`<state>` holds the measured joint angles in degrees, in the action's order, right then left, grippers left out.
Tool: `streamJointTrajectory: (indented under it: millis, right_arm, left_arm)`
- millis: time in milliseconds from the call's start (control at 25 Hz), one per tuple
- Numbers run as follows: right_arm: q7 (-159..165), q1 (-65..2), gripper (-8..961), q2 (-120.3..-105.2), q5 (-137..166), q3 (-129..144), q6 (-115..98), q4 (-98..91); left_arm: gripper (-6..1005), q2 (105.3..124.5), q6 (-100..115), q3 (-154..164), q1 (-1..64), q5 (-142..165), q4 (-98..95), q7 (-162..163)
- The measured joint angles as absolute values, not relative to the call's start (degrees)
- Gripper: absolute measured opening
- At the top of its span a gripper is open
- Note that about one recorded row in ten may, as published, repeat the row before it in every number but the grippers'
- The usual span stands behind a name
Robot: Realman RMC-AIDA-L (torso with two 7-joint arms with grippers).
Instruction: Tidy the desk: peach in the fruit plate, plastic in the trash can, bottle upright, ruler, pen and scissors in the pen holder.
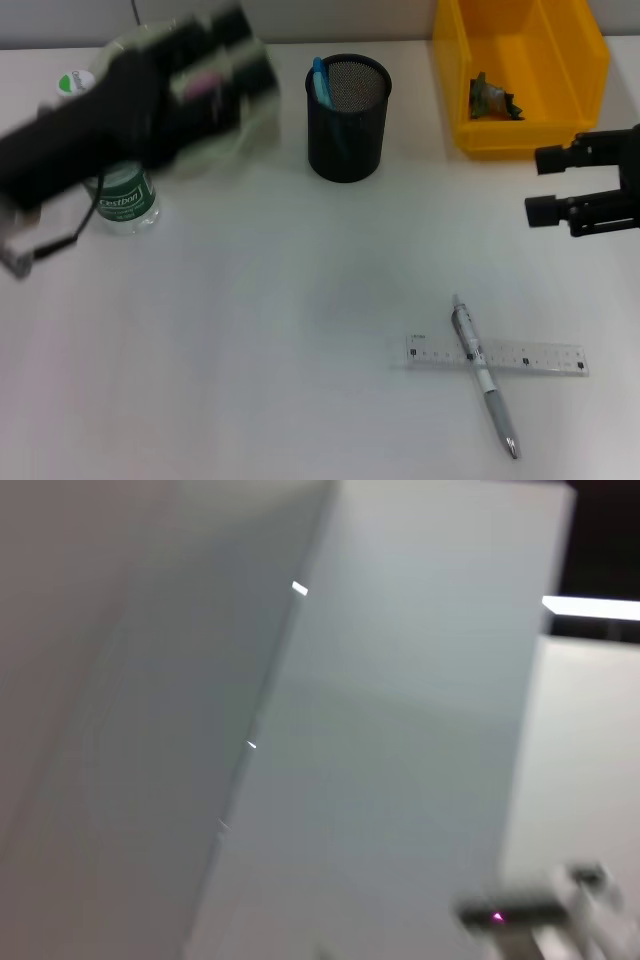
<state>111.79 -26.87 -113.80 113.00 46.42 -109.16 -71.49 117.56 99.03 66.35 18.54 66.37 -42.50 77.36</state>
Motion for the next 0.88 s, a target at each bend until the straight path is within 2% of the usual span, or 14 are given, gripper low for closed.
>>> streamJointTrajectory:
  millis: [80, 120, 240, 320, 360, 480, 520, 560, 720, 880]
  right_arm:
    - [113.3, -28.5, 638, -113.59, 114.8, 46.6, -110.4, -72.1]
    - [115.5, -32.2, 638, -113.26, 119.0, 46.9, -112.1, -72.3]
    - [116.6, -35.6, 638, -113.38, 123.3, 47.5, -113.1, -72.1]
    - [116.9, -39.8, 637, -114.37, 129.7, 50.2, -113.8, -71.9]
    - [116.9, -39.8, 637, -114.37, 129.7, 50.2, -113.8, -71.9]
    - [116.9, -42.9, 636, -116.0, 134.6, 55.2, -113.6, -71.1]
    - [116.7, -44.4, 636, -117.04, 135.9, 58.1, -113.3, -70.1]
    - [116.7, -44.4, 636, -117.04, 135.9, 58.1, -113.3, -70.1]
    - [116.7, -46.8, 635, -118.61, 137.6, 65.2, -110.8, -67.7]
    - [117.1, -48.1, 635, -118.99, 139.1, 69.4, -109.8, -66.7]
  left_arm:
    - [723, 117.56, 99.0, 66.3, 18.5, 66.4, -42.5, 77.4]
    - [723, 117.23, 100.8, 66.4, 17.2, 70.7, -42.7, 74.9]
    - [724, 116.79, 101.1, 66.3, 16.0, 75.2, -42.7, 74.2]
    - [724, 115.98, 100.7, 65.0, 15.1, 82.4, -42.4, 74.6]
    - [724, 115.98, 100.7, 65.0, 15.1, 82.4, -42.4, 74.6]
    - [724, 115.59, 100.7, 62.1, 15.0, 90.4, -42.3, 75.8]
    - [724, 115.61, 100.8, 60.5, 15.2, 94.5, -42.4, 76.4]
    - [724, 115.61, 100.8, 60.5, 15.2, 94.5, -42.4, 76.4]
    - [723, 115.73, 100.9, 58.3, 15.5, 98.5, -42.7, 76.7]
    - [724, 115.44, 101.2, 58.1, 16.1, 98.8, -42.9, 76.6]
